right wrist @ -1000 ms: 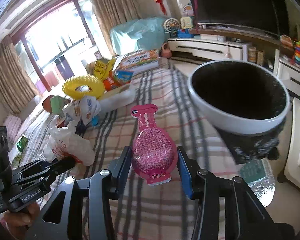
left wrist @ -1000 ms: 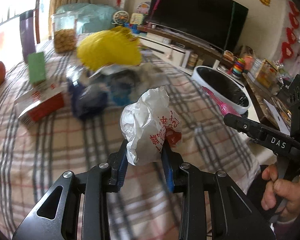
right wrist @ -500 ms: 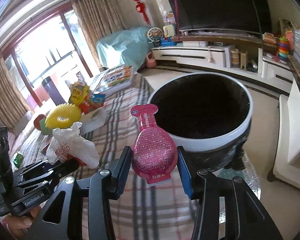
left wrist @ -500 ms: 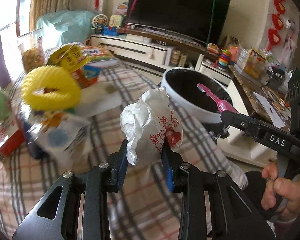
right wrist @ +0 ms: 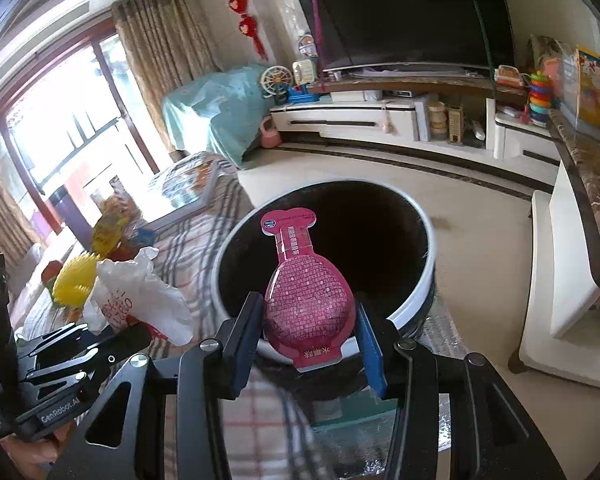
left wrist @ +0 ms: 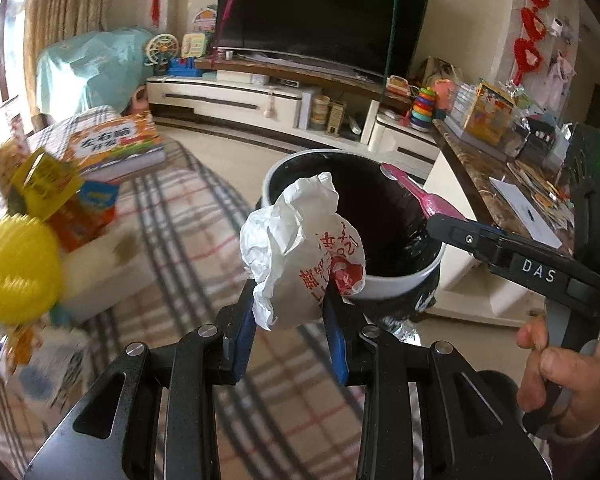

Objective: Collect trash
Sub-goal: 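Carry both items over the black bin and open both tools to drop them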

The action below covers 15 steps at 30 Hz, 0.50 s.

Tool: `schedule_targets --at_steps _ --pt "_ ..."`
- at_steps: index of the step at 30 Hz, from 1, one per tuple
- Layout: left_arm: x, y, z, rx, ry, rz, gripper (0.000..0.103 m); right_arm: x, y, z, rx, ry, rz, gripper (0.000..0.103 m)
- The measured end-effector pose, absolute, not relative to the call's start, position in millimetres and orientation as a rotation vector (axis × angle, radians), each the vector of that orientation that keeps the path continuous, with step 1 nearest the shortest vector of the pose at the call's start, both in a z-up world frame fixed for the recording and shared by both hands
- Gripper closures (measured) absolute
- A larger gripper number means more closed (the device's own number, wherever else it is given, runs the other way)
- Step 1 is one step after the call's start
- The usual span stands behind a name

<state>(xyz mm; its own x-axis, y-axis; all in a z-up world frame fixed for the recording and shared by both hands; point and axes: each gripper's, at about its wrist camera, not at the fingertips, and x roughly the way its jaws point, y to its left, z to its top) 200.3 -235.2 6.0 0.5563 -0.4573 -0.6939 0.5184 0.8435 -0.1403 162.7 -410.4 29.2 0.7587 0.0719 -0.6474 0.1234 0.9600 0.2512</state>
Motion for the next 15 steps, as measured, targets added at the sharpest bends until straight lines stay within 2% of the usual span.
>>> schedule_targets --at_steps 15 --pt "236.4 -276.8 6.1 0.113 0.827 -0.603 0.073 186.8 -438.4 25.7 0.32 0.729 -0.049 0.057"
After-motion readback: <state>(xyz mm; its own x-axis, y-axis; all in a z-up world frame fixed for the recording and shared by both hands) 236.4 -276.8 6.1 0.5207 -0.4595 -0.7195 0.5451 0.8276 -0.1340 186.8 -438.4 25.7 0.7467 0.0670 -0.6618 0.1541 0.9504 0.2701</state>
